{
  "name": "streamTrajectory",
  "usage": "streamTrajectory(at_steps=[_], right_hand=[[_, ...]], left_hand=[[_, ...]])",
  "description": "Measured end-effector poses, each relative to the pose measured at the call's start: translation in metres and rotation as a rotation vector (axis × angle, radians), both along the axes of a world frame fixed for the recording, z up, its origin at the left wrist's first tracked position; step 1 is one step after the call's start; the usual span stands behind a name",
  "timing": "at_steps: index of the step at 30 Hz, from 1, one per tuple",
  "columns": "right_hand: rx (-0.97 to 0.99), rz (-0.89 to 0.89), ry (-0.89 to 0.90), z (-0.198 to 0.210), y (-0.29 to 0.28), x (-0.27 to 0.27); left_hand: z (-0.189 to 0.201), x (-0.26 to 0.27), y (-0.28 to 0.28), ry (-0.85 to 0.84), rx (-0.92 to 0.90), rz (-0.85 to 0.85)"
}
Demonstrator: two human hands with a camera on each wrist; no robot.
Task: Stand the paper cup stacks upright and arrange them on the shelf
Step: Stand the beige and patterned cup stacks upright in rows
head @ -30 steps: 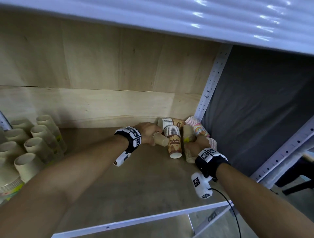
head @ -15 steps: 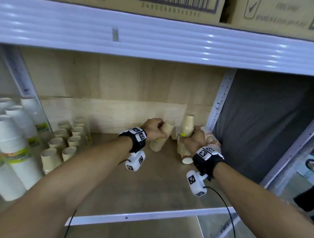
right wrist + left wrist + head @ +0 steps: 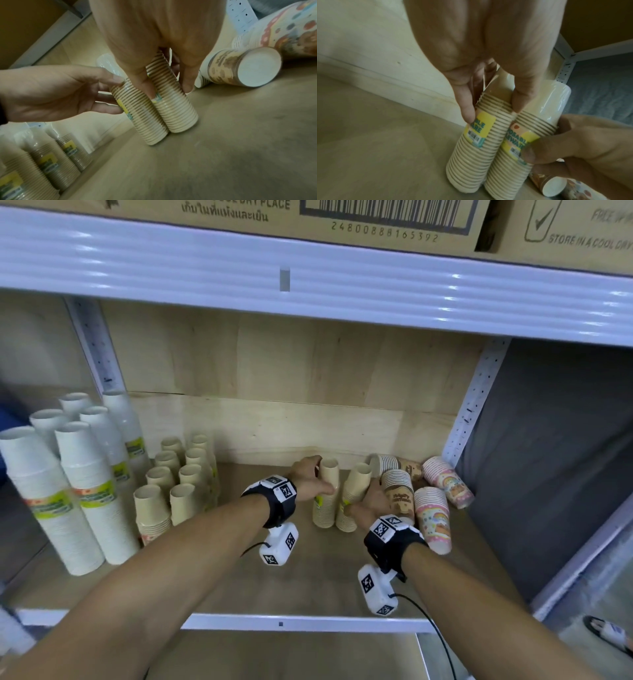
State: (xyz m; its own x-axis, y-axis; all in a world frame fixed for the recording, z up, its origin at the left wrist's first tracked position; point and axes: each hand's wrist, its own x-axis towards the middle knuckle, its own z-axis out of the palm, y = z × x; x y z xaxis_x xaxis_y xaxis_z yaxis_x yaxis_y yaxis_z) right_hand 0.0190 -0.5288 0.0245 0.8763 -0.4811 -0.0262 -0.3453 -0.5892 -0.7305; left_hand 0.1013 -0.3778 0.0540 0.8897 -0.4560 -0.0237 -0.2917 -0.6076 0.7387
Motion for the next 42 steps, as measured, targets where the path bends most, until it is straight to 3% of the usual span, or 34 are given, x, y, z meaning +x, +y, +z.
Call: streamTrajectory(at_steps=[8, 16, 21, 25, 42], right_hand=[[-0.012, 0.061, 0.000, 0.000, 0.000, 0.000], [0.104, 0.133, -0.167, 0.035, -0.008, 0.010], [-0.186, 0.126, -0.106, 0.058, -0.005, 0.011], [-0.334, 0.133, -0.084, 0.062, -0.002, 0.011], [-0.366, 0.196, 0.018, 0.069, -0.001, 0.013]], left_hand=[[0.004, 0.001, 0.002, -0.007, 0.021, -0.019], [0.047, 0.004, 0.001, -0.037, 0.002, -0.091], [0.054, -0.002, -0.005, -0.121, 0.134, -0.172], [0.052, -0.005, -0.007, -0.202, 0.181, -0.145], [0.051, -0.006, -0.003, -0.210, 0.250, -0.104]])
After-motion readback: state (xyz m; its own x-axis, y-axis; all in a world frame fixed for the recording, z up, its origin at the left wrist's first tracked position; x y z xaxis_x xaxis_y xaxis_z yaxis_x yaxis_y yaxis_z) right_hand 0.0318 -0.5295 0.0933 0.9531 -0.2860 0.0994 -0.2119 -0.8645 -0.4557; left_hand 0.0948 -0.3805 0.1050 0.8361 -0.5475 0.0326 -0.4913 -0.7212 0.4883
